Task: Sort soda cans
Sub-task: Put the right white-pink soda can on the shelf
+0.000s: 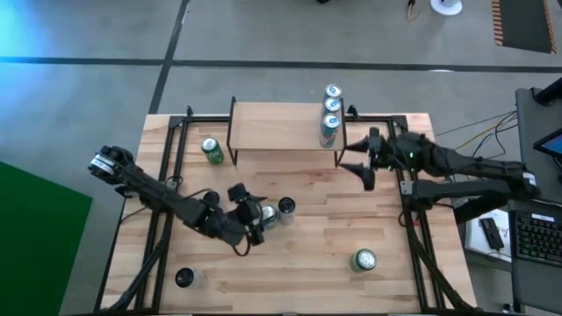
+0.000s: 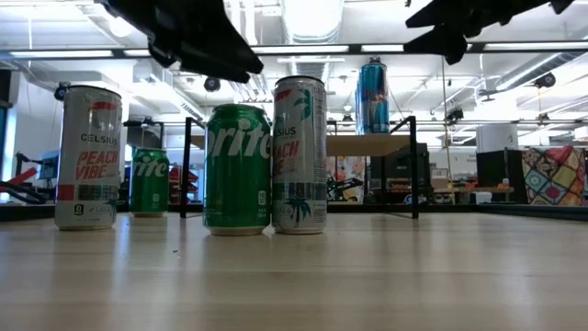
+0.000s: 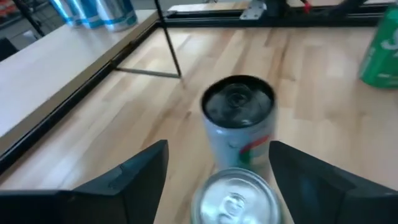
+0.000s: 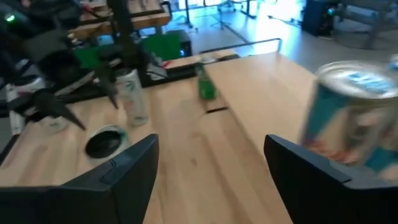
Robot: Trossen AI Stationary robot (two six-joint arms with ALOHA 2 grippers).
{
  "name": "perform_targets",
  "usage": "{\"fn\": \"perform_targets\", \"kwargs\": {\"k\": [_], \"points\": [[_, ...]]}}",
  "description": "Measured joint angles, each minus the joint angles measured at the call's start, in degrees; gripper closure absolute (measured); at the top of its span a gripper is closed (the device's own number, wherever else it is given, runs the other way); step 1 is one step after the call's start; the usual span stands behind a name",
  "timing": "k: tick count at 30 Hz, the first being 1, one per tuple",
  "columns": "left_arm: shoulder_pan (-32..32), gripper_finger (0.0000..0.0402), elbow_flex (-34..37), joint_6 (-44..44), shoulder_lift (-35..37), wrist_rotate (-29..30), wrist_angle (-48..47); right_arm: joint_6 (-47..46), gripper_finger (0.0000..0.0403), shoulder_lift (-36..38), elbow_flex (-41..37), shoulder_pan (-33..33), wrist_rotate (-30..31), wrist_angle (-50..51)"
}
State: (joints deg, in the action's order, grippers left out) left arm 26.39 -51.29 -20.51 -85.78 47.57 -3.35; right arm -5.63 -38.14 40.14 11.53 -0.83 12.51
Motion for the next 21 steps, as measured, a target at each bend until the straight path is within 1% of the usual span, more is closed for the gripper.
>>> {"fn": "perform_targets", "kwargs": {"k": [4,8,10,13,17,19,21], "points": [[0.4,0.0143,0.0,2.5,-0.1,-0.5,3.9,-1.1,0.0136,-0.7,-3.5,-8.5,6.4,-4.2],[-1.9,0.0143,0.0,3.7,-0.2,-5.5,5.1,-1.1,0.0146,-2.1,-4.7,-14.4,11.2,-6.0],[-3.2,0.0143,0.1,3.4,-0.2,-6.7,5.1,-1.1,0.015,-2.9,-4.7,-16.5,12.9,-6.0],[-4.9,0.0143,0.2,4.3,-0.7,-9.2,6.4,-0.8,0.0154,-3.8,-4.7,-18.1,14.2,-6.0],[-7.1,0.014,0.2,7.3,-2.1,-17.0,10.9,-0.5,0.0154,-5.0,-4.7,-18.4,14.4,-6.0],[-8.4,0.013,0.2,7.9,-2.8,-19.7,11.9,-0.4,0.0154,-5.5,-4.7,-18.4,14.4,-6.0],[-9.6,0.0113,-0.1,8.0,-3.4,-20.4,12.3,-0.3,0.0156,-5.9,-4.7,-18.4,14.4,-6.1]]}}
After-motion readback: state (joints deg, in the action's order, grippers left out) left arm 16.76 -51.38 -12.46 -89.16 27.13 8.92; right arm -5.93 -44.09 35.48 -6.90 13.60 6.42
